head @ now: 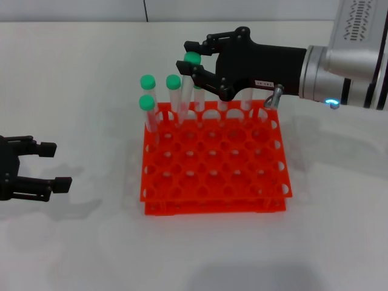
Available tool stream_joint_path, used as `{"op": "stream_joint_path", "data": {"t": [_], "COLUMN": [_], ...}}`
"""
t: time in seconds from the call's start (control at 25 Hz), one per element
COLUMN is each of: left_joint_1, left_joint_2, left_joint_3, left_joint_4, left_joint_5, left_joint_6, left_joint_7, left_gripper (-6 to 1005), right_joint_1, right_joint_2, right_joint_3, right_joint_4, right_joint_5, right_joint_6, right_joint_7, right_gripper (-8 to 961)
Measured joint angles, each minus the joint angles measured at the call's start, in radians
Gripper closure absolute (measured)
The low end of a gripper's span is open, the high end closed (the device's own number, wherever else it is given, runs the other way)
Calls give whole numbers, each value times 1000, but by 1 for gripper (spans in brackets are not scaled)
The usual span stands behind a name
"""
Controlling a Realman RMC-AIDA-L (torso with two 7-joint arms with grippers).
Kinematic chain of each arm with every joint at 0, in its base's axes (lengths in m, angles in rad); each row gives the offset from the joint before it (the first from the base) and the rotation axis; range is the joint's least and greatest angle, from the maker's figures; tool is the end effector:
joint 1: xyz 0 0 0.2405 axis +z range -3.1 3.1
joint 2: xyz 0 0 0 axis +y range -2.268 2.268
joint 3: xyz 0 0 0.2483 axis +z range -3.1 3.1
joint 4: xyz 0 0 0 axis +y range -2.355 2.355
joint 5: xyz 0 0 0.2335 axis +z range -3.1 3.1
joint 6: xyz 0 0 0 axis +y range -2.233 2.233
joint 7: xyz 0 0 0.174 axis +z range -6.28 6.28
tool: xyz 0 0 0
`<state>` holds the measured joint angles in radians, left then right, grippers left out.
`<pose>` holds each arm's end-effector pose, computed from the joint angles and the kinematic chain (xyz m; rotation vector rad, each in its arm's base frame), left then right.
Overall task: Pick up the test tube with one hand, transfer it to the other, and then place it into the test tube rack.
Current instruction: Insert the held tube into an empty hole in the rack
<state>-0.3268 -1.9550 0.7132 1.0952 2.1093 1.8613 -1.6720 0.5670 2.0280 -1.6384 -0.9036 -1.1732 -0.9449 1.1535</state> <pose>-0.2979 0.3010 0.0876 -2.7942 -0.7561 -0.3219 0.1022 0.4063 -0.0762 -2.6131 -0.0488 0.7763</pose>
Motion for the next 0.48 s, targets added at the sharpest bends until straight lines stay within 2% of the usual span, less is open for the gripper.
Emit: {"op": "stream_joint_path", "data": {"t": [0.48], "left_joint_1": [0], "left_joint_2": [-1], "left_joint_3": [-2], "left_joint_4": [0], "left_joint_5": [0], "left_joint_6": [1], "left_joint_7": [5], "left_gripper": [111], "right_joint_1": [-2], "right_joint_2": [0], "right_joint_3": [-3], "right_joint_4": [8], "right_joint_5": [1], "right_joint_6": [0], "right_joint_7": [0], "right_gripper": [669]}}
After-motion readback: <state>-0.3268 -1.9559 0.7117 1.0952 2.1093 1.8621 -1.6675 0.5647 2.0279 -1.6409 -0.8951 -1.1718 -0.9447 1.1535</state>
